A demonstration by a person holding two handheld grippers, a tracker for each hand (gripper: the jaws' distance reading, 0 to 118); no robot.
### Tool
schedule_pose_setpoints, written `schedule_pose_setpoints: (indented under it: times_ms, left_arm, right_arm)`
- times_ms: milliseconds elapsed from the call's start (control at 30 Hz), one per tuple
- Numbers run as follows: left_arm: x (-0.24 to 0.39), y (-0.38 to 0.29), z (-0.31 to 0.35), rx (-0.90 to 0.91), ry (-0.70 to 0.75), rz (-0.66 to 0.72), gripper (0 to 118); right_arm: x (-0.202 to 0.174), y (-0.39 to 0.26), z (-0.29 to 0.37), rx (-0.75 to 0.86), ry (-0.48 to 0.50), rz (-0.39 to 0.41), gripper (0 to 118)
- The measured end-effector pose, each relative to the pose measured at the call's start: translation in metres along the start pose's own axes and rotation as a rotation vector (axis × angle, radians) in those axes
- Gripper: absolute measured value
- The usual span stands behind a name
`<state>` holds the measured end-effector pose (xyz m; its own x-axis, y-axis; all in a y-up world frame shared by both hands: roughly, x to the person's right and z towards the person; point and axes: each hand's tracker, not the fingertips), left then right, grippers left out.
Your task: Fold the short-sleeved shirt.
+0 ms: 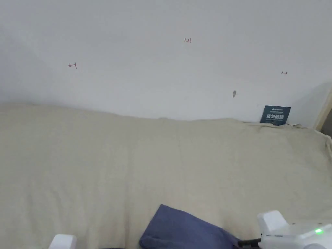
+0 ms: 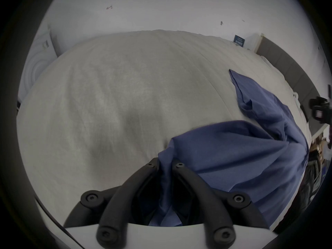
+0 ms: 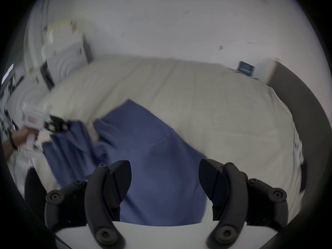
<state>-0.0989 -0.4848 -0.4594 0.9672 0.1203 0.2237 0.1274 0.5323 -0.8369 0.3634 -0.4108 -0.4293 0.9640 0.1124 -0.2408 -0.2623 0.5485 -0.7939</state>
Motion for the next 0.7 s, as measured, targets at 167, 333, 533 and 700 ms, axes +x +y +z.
schedule_pose_setpoints:
  times_ms: [167, 333, 533, 700]
  left_arm:
    - [0.009, 0.006, -0.006, -0.030, 0.027, -0.056, 10]
    - [-0.004, 0.006, -0.018, -0.031, 0.006, -0.033, 10]
    - [-0.001, 0.005, -0.023, -0.025, 0.012, -0.052, 10]
    - [0.004, -0.001, -0.022, -0.012, 0.024, -0.059, 10]
  right_arm:
    - [0.034, 0.040, -0.067, -0.172, -0.018, 0.100, 81]
    - [0.056, 0.036, -0.112, -0.292, 0.050, 0.075, 81]
    - [0.055, 0.016, -0.126, -0.286, 0.069, 0.037, 82]
    - [0.045, 0.012, -0.109, -0.247, 0.122, 0.053, 40]
